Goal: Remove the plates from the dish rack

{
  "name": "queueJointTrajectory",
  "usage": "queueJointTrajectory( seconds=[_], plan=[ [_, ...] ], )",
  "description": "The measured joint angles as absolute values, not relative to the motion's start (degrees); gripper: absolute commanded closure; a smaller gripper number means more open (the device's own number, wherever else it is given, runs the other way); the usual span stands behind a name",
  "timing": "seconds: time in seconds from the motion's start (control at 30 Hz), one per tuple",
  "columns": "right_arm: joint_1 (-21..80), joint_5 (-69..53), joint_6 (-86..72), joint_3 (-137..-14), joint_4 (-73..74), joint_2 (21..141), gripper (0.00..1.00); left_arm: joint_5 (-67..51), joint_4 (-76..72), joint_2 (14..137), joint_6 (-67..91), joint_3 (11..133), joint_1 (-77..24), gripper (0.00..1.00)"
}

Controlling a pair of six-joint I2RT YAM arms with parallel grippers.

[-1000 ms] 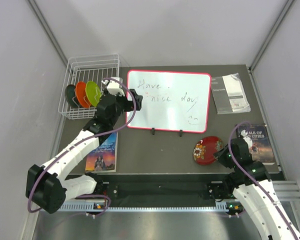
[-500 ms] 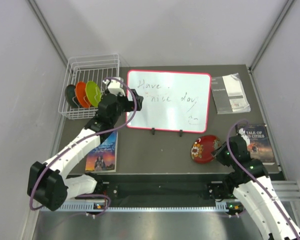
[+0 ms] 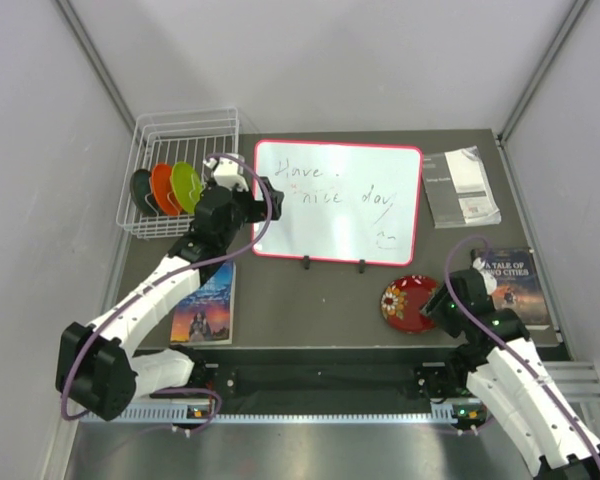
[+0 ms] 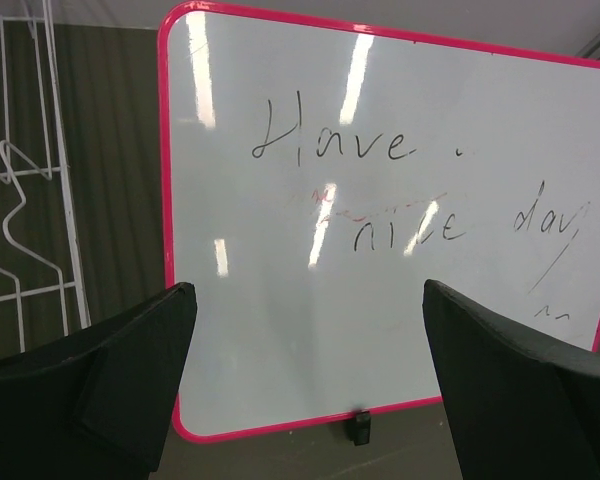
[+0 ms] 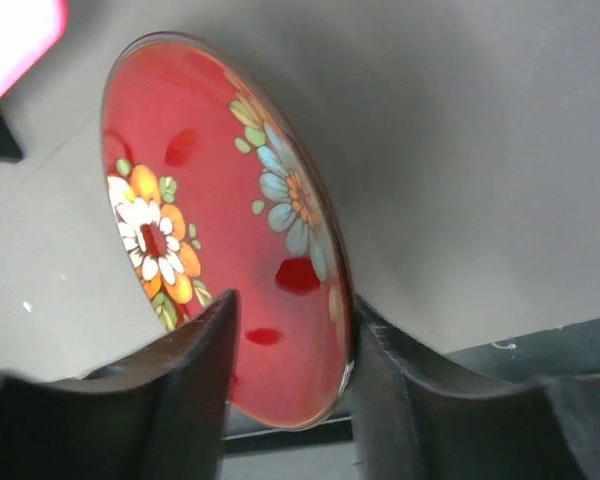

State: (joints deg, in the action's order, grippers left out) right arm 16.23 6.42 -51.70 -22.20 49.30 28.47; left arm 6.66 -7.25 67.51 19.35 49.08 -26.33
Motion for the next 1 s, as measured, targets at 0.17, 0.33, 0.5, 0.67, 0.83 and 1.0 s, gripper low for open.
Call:
queueJointTrajectory(
  seconds=[0.17,0.33,0.5,0.67,0.83,1.0],
  plan=[
    [16.23,8.05,-52.16,-23.22,50.54,31.07,0.33,6.5,-7.11,68.4,19.35,49.1,-24.75,0.01],
    [16.23,10.5,-52.1,-25.58,51.0,33.26,0.33,5.63,-7.01,68.99,19.59,49.08,-20.99,0.01],
    [16.23,12.78,-52.07,-27.83,51.07,34.02,0.32,4.95,-6.79,70.74,20.86,49.45,-15.33,0.01],
    [16.23,14.39,-51.66,-30.13,51.03,35.57,0.32,4.93,-6.63,72.95,21.12,50.28,-10.48,0.01],
    [16.23,14.68,-51.37,-30.48,50.81,37.15,0.32,5.43,-6.28,73.73,21.1,51.07,-7.03,0.01],
    [16.23,14.37,-49.19,-31.59,48.01,37.63,0.32,7.18,-6.17,76.05,20.8,53.95,-4.38,0.02]
  ],
)
